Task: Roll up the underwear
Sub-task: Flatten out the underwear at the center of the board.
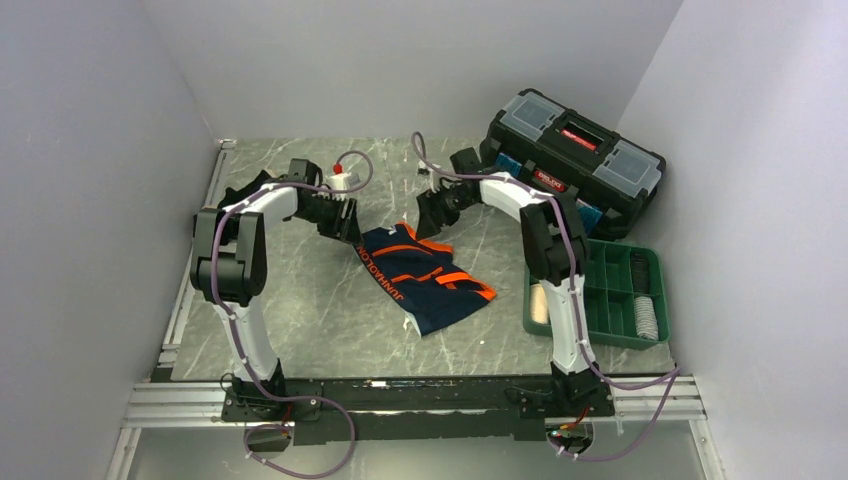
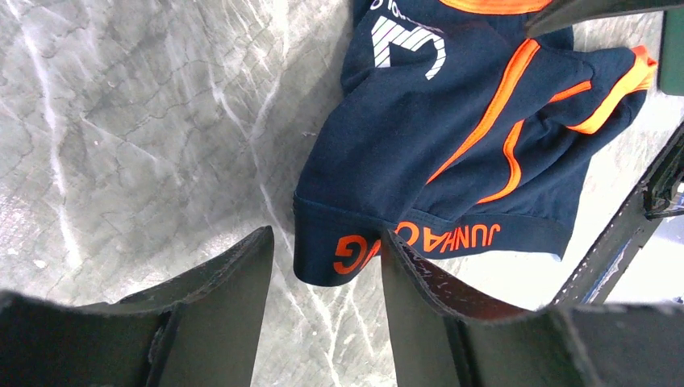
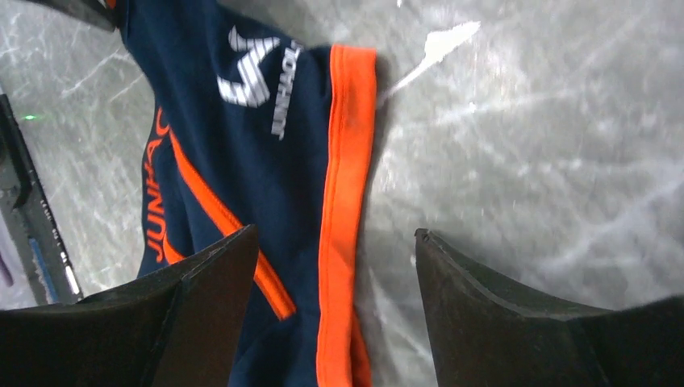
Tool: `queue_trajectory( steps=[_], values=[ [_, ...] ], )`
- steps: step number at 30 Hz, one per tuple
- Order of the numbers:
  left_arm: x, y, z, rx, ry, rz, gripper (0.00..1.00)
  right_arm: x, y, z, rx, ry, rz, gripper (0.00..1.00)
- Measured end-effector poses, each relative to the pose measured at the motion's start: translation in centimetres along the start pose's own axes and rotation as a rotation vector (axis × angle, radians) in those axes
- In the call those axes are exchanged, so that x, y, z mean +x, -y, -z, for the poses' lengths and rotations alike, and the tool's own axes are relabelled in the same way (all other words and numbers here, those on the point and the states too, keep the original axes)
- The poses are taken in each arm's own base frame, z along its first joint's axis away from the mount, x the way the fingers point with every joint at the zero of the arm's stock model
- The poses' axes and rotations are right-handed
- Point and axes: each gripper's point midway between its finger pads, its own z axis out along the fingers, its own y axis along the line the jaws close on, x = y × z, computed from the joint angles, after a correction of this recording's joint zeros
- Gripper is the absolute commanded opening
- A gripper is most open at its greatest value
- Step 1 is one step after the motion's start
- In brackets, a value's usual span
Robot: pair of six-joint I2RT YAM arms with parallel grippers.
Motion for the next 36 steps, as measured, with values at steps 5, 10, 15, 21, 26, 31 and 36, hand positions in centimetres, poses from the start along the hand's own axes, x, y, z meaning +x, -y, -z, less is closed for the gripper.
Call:
queue_trajectory(
  steps=[5, 10, 15, 21, 26, 31, 36],
  values=[
    [0.3, -0.1, 0.1, 0.015, 0.002, 0.010, 0.54, -2.0, -0.5, -2.2, -0.033, 0.028, 0.011, 0.73],
    [0.7, -0.3, 0.2, 0.022, 0.003, 0.023, 0.51, -3.0, -0.9, -3.6, -0.052, 0.043, 0.020, 0.65],
    [0.9, -0.5, 0.3, 0.025, 0.005, 0.025, 0.48, -3.4, -1.2, -4.7, -0.062, 0.050, 0.025, 0.50],
    [0.8, -0.2, 0.3, 0.042, 0.009, 0.025, 0.27, -2.9, -1.2, -5.6, -0.073, 0.037, 0.006, 0.07],
    [0.7, 0.1, 0.1, 0.073, 0.008, 0.024, 0.00, -2.6, -1.1, -5.6, -0.068, 0.024, -0.001, 0.00],
    [-0.9, 0.4, 0.2, 0.105, 0.018, 0.005, 0.00, -3.7, -0.8, -4.3, -0.037, 0.024, 0.017, 0.00],
    [-4.6, 1.8, 2.1, 0.131, 0.078, -0.068, 0.00, -7.8, -1.6, 0.6, 0.030, 0.079, 0.097, 0.00]
  ],
)
